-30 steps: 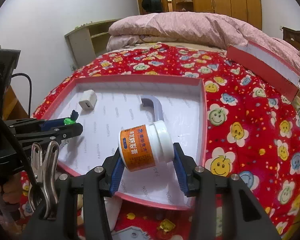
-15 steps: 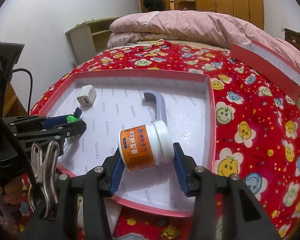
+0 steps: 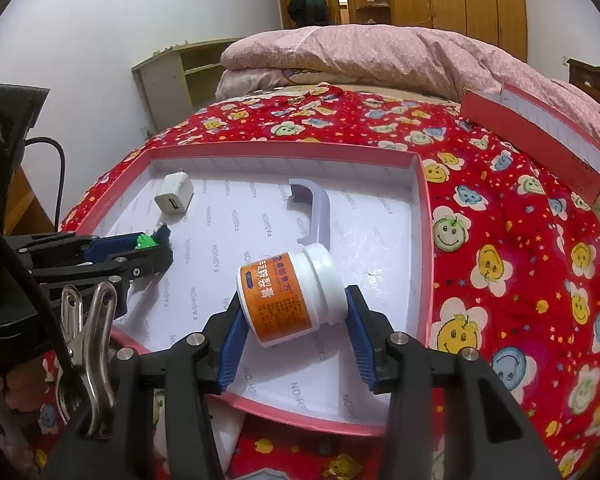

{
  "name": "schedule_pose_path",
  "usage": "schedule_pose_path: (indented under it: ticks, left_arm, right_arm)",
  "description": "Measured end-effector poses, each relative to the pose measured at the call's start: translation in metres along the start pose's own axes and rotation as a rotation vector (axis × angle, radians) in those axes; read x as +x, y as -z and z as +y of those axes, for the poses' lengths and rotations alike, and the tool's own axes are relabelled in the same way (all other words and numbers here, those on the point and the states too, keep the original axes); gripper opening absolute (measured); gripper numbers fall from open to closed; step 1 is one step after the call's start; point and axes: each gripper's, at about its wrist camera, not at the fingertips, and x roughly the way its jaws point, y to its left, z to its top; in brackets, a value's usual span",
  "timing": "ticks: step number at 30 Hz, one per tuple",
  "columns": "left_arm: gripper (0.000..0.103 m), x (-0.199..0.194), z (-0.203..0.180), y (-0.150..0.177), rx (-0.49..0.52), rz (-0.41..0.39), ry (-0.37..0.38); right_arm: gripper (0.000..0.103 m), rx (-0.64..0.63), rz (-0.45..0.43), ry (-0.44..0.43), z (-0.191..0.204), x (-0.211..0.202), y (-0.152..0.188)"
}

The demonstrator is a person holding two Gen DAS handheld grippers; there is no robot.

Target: Organize rigid objects

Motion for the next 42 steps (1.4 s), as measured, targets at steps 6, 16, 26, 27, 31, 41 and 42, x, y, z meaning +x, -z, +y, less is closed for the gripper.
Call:
schedule_pose_path:
  ticks: [6, 16, 26, 27, 31, 41, 42]
  left_arm:
    - [0.049, -0.006, 0.001, 0.001, -0.007, 0.0, -0.007]
    - [0.054, -0.016, 0.005, 0.003, -0.029, 0.0, -0.019]
    - [0.054, -0.036, 0.002, 0.008, -0.024, -0.018, -0.014]
    - [0.054, -0.039, 0.002, 0.009, -0.024, -0.021, -0.013]
    - [0.054, -0.047, 0.003, 0.012, -0.025, -0.019, -0.016]
    - [0.054, -0.066, 0.008, 0.029, -0.036, -0.004, -0.004]
    - [0.054, -0.069, 0.008, 0.032, -0.034, -0.004, -0.005]
  right_arm:
    - [0.058, -0.004, -0.023, -0.009, 0.003, -0.005, -0.001]
    - [0.062, -0.025, -0.09, -0.022, 0.008, -0.02, -0.003]
    - [0.063, -0.026, -0.129, -0.016, 0.011, -0.041, -0.003]
    - [0.063, -0.027, -0.134, -0.014, 0.012, -0.044, -0.003]
    - [0.064, -0.018, -0.14, -0.018, 0.014, -0.053, -0.001]
    - [0.064, -0.025, -0.129, -0.004, 0.022, -0.072, 0.01]
    - [0.064, -0.023, -0.127, -0.001, 0.023, -0.075, 0.011]
